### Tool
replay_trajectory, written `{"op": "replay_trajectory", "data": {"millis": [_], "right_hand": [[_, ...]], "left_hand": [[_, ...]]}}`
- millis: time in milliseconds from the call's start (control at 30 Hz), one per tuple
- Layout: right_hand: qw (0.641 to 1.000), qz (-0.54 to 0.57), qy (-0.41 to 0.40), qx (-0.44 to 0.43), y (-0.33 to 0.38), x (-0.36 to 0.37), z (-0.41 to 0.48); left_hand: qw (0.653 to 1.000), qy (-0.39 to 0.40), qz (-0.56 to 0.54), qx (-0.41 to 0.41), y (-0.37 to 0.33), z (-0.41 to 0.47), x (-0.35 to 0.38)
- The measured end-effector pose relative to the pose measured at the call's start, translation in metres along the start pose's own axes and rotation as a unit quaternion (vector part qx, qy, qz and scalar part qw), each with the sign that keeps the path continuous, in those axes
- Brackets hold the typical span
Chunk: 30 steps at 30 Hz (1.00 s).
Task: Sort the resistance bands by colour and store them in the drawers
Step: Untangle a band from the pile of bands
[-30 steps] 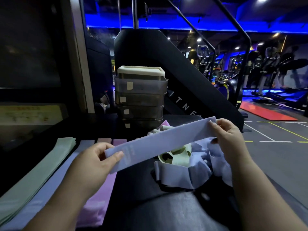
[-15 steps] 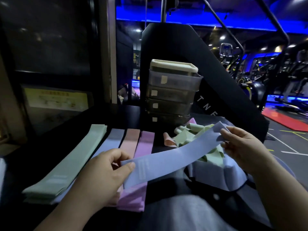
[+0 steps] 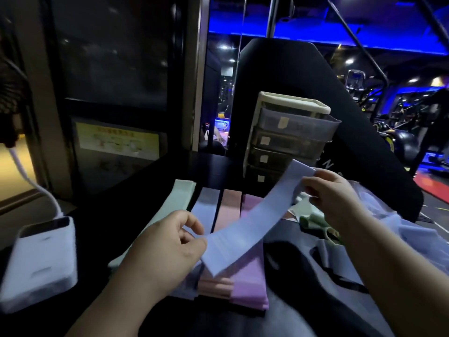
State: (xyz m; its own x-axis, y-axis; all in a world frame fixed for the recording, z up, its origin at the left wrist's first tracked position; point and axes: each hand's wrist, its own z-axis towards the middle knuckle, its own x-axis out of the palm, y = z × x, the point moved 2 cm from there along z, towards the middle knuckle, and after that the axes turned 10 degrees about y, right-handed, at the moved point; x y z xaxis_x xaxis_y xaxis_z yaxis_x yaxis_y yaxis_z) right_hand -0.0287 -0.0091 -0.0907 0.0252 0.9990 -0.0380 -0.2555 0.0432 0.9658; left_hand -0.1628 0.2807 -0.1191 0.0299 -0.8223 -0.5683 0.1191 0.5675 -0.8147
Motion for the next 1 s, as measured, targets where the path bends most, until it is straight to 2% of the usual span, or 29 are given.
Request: {"op": "replay_trajectory", "data": {"millis": [133,367,500,633,1000], "right_hand": [[0.999,-0.031,-0.013,-0.009,-0.007,0.047,0.028],[0.990,-0.139,-0.024,-0.016,-0.022,0.104,0.062],[0.977,-0.212,-0.025,-0.005,-0.027,0.128,0.071],[0.950,-0.311,0.012,-0.003,-0.034,0.146,0.077],[0.933,-0.355,0.056,0.008,-0.060,0.167,0.076]], "left_hand": [[0.999,-0.013,0.031,-0.007,0.011,-0.005,-0.015],[0.998,0.011,0.064,-0.006,0.028,-0.008,-0.031],[0.996,0.012,0.090,0.000,0.032,-0.011,-0.030],[0.994,0.008,0.112,-0.001,0.034,-0.011,-0.030],[0.984,0.020,0.175,-0.008,0.032,-0.012,-0.029]]}}
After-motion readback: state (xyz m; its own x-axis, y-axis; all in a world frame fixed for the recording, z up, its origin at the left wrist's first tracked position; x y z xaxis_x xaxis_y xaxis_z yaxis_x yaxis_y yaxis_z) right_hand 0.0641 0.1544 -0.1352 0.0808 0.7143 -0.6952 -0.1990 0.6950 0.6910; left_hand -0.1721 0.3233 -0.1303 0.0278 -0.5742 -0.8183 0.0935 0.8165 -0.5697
